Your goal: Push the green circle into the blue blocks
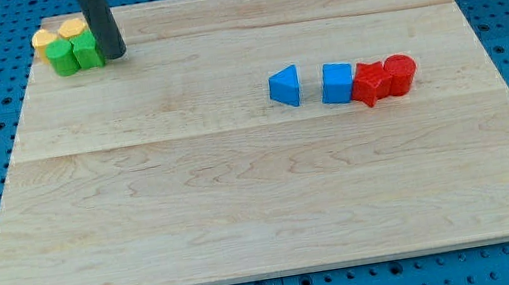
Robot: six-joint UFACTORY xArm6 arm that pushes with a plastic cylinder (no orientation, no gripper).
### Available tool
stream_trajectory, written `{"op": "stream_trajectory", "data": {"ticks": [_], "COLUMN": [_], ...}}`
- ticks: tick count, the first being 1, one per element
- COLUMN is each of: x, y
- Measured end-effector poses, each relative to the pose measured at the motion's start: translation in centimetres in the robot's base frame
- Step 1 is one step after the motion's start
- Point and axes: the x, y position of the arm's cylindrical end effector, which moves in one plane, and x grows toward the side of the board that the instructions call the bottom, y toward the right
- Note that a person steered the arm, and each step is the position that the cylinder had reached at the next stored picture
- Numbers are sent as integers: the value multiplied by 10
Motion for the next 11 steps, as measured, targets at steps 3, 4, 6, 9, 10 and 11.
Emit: {"op": "stream_trajectory", "data": {"ticks": [3,4,6,9,10,11], "x": [-1,6,28,-74,-91,-93], "y": [46,74,125,68,14,-67]}}
